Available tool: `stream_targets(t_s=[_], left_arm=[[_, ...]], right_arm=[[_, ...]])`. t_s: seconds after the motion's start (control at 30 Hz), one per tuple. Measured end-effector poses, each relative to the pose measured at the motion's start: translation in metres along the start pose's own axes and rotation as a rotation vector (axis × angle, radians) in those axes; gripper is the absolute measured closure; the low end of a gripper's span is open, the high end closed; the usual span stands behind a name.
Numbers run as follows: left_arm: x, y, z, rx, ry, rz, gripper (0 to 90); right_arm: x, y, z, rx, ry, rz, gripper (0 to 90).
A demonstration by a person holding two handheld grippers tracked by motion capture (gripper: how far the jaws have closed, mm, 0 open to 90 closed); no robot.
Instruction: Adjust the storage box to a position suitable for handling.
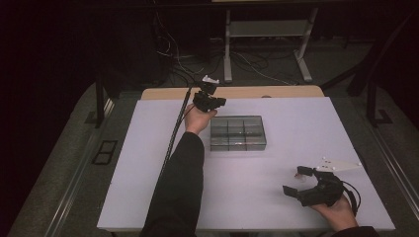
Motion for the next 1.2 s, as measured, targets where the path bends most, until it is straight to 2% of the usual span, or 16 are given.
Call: stream_targets(t_s=[0.13,0.23,0.3,0.33,0.47,0.67,0.77,0.8,0.83,0.87,0.9,0.93,1.07,1.13,1.17,1.2], left_arm=[[-0.002,0.004,-0.009,0.003,0.014,0.023,88.4],[-0.004,0.009,-0.016,0.018,0.024,0.022,88.5],[-0.004,0.013,-0.020,0.042,0.030,0.000,88.4],[-0.006,0.014,-0.023,0.039,0.031,0.013,88.5],[-0.007,0.020,-0.030,0.059,0.042,0.016,88.5],[-0.007,0.026,-0.038,0.084,0.050,0.014,88.5],[-0.009,0.028,-0.042,0.105,0.055,-0.004,88.5],[-0.010,0.028,-0.044,0.099,0.057,0.002,88.5],[-0.011,0.029,-0.045,0.102,0.056,0.008,88.5],[-0.010,0.029,-0.046,0.111,0.060,-0.008,88.5],[-0.012,0.030,-0.047,0.116,0.056,0.010,88.5],[-0.010,0.030,-0.047,0.120,0.057,-0.008,88.5],[-0.011,0.029,-0.046,0.138,0.061,0.010,88.5],[-0.011,0.029,-0.046,0.143,0.062,0.005,88.5],[-0.011,0.028,-0.047,0.142,0.069,-0.017,88.5],[-0.012,0.028,-0.047,0.150,0.067,-0.014,88.5]], right_arm=[[0.000,0.000,0.000,0.000,0.001,0.002,0.5],[0.000,0.000,0.000,0.000,0.002,0.003,0.5],[0.000,0.000,0.000,0.000,0.002,0.001,0.5],[0.000,0.000,0.000,-0.001,0.001,0.002,0.5],[0.000,0.000,0.000,-0.001,-0.001,0.003,0.5],[0.000,0.000,0.000,-0.001,0.001,0.006,0.5],[0.000,0.000,0.000,-0.002,0.000,0.005,0.5],[0.000,0.000,0.000,-0.002,0.000,0.006,0.5],[-0.001,0.000,0.000,-0.001,0.000,0.007,0.5],[-0.001,0.000,0.000,-0.001,0.000,0.007,0.5],[0.000,-0.001,0.001,-0.002,0.001,0.004,0.5],[0.000,-0.001,0.001,-0.002,0.001,0.004,0.5],[-0.001,-0.001,0.001,-0.007,0.003,0.005,0.5],[-0.001,-0.002,0.002,-0.008,0.004,0.004,0.5],[-0.001,-0.002,0.002,-0.010,0.005,0.004,0.5],[-0.001,-0.002,0.002,-0.010,0.005,0.004,0.5]])
Point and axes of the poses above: each handheld gripper's, and its own axes: z roughly backward along the jaws, y roughly out of its underside, x roughly to its left, the point moved 7 cm from there along -z, roughly forward along the jaws, and after that the axes turned 12 degrees about -x, right-handed, at the moved point
